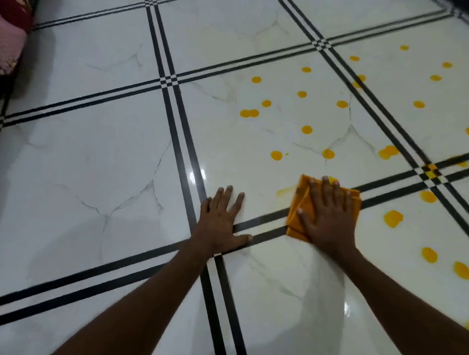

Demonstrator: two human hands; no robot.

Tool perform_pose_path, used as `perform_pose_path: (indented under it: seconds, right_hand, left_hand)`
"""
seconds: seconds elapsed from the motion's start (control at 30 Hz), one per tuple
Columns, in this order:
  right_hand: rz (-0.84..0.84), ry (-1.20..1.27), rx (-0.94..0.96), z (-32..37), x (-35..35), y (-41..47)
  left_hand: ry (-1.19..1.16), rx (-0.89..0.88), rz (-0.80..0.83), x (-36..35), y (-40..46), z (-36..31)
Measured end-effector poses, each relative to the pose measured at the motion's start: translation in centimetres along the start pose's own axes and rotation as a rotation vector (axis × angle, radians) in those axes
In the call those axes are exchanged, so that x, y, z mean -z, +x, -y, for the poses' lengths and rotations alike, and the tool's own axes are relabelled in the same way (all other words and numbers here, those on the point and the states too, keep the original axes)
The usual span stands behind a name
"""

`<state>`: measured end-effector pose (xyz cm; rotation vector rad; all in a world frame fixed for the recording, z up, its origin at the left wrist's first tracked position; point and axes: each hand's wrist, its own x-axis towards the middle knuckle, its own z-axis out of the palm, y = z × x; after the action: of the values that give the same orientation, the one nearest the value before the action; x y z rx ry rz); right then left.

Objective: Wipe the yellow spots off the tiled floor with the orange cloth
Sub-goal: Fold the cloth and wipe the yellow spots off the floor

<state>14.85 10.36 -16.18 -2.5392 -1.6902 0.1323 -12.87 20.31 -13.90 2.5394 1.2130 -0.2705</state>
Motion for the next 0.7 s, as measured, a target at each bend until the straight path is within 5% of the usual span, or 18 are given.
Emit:
perform_pose_path:
  seconds: [0.2, 0.33, 0.43, 0.57, 0.7]
  right_hand:
    - [0.111, 0.044, 0.136, 8.0, 1.5, -9.4]
    - [0.093, 0.030, 0.296, 5.3, 1.0, -2.6]
    - [0.025, -0.031, 0.081, -0.1, 1.3, 3.8]
    - [-0.057, 0.019, -0.195, -0.3, 1.0, -1.0]
    - [0.017, 0.054, 0.113, 3.7, 0.2, -2.4]
  left_hand:
    - [-0.035, 0.024, 0.010, 1.4, 0.0, -0.2]
    - [-0.005, 0.000, -0.013, 1.5, -0.2, 0.0]
    - [0.004, -0.022, -0.102, 0.8, 0.6, -0.1]
    - [-0.046, -0.079, -0.167, -0.2, 2.9, -2.4]
    - [-0.079, -0.085, -0.146, -0.4, 2.9, -2.8]
